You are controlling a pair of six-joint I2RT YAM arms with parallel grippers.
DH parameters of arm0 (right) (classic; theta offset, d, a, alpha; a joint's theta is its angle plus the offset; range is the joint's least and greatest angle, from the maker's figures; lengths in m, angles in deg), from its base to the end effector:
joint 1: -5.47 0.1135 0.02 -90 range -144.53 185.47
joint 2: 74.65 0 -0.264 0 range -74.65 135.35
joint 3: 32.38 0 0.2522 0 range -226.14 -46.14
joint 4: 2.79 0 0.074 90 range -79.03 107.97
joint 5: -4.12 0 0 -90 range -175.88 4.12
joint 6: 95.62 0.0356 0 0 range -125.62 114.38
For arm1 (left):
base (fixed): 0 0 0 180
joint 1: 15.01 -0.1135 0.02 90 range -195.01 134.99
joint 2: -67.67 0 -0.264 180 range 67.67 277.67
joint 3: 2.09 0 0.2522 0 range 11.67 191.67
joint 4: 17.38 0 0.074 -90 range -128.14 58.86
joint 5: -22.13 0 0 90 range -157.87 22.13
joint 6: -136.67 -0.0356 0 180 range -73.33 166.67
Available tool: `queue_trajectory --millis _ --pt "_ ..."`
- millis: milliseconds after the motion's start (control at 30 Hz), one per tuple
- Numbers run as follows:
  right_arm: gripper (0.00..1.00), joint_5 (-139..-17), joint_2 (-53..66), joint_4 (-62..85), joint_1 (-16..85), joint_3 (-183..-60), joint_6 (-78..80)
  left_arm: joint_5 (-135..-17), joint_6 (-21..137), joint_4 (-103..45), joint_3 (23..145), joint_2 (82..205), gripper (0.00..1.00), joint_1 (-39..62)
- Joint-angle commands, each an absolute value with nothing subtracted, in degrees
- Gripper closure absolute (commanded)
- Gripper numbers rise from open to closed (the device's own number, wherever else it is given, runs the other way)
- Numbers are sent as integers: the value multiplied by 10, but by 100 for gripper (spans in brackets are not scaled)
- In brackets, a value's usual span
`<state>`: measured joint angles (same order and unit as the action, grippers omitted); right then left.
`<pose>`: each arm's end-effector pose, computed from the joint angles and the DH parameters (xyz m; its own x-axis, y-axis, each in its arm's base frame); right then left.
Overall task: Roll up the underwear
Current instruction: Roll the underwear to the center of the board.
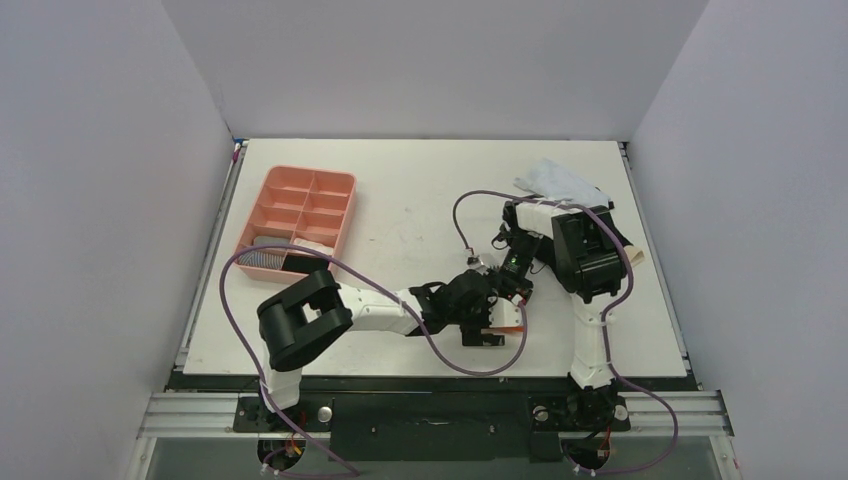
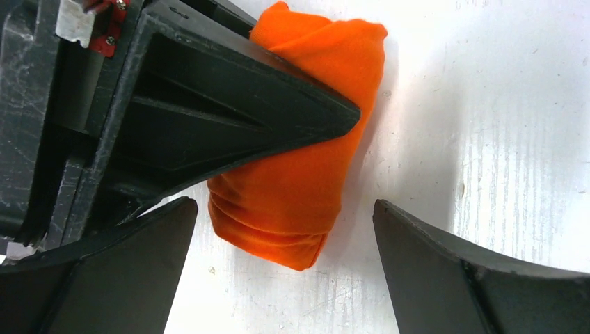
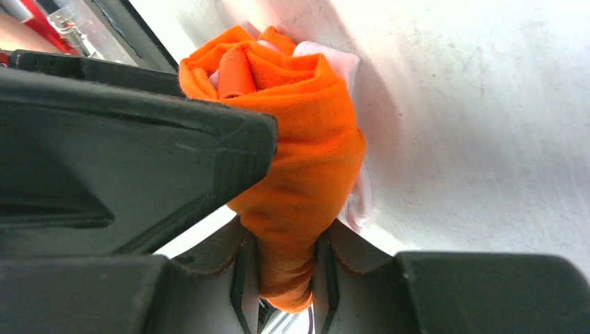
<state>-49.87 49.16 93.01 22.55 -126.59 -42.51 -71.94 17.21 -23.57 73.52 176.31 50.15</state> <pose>0.3061 0.1159 0.1245 -0.6760 -0.7157 0.1756 -0.3974 0.5547 0.7310 0.1660 -0.3647 0.1569 0.2253 0.6812 -0.6966 0.9389 0.0392 0.3419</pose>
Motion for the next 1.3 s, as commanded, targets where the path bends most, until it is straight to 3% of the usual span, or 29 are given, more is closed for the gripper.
queue_trajectory --millis 0,367,467,1267 --pt "100 -510 542 817 233 -1265 -469 -730 164 -146 723 1771 0 504" --pt "100 -452 550 832 231 -1289 -484 -738 183 -101 709 1800 0 504" --pt "100 -439 556 846 231 -1295 -498 -735 182 -91 704 1805 5 504" --pt "100 -405 572 889 215 -1294 -547 -793 164 -20 605 1785 14 493"
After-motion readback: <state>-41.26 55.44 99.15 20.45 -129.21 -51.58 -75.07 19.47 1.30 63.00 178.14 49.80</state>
